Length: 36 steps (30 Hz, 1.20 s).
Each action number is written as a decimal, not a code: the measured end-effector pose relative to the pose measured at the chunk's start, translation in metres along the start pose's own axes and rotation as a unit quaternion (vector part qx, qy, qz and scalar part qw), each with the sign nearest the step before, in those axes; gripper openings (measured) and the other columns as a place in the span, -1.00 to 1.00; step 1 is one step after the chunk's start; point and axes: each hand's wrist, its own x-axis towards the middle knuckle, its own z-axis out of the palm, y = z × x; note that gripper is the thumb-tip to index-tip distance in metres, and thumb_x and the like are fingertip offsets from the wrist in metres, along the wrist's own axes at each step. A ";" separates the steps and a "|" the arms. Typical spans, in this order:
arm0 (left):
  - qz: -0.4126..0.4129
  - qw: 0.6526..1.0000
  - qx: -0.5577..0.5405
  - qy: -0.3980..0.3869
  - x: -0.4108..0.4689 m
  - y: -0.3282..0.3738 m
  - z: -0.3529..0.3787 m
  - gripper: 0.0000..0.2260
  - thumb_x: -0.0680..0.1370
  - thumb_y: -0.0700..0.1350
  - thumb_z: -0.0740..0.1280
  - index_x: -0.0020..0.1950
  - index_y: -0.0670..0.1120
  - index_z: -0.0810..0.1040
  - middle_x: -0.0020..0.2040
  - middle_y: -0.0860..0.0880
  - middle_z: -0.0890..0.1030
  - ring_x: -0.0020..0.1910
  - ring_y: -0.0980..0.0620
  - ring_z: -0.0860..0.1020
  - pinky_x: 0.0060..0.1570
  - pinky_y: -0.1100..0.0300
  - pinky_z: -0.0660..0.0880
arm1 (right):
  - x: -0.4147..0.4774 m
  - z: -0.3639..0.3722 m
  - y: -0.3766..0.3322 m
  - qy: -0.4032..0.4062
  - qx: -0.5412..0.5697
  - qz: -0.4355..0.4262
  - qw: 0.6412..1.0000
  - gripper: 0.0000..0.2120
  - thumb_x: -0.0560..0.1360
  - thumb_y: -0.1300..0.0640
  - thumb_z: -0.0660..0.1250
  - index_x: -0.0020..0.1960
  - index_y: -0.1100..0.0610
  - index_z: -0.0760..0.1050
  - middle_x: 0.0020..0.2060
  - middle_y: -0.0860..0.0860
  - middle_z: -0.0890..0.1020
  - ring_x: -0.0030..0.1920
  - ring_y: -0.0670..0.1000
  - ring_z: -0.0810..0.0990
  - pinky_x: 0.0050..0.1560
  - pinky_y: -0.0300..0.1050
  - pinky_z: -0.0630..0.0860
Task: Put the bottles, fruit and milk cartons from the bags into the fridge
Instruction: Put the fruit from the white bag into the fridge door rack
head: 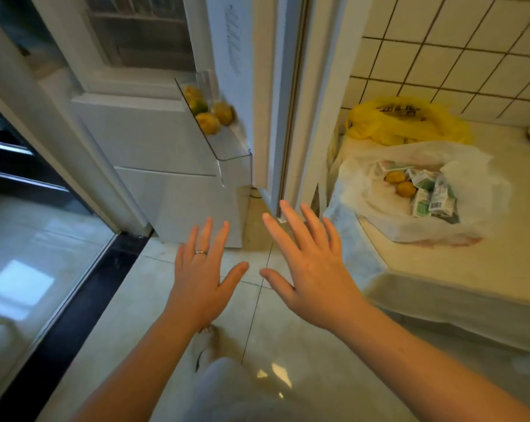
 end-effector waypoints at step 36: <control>0.103 0.975 -0.076 -0.179 0.310 0.303 0.254 -0.50 0.60 0.14 0.31 0.52 0.08 0.33 0.53 0.02 0.34 0.48 -0.06 0.30 0.41 -0.01 0.31 | 0.043 -0.018 0.445 -0.093 0.041 0.181 0.978 -0.42 0.57 -0.10 0.30 0.53 -0.03 0.26 0.48 -0.07 0.35 0.49 0.05 0.26 0.45 0.03 0.17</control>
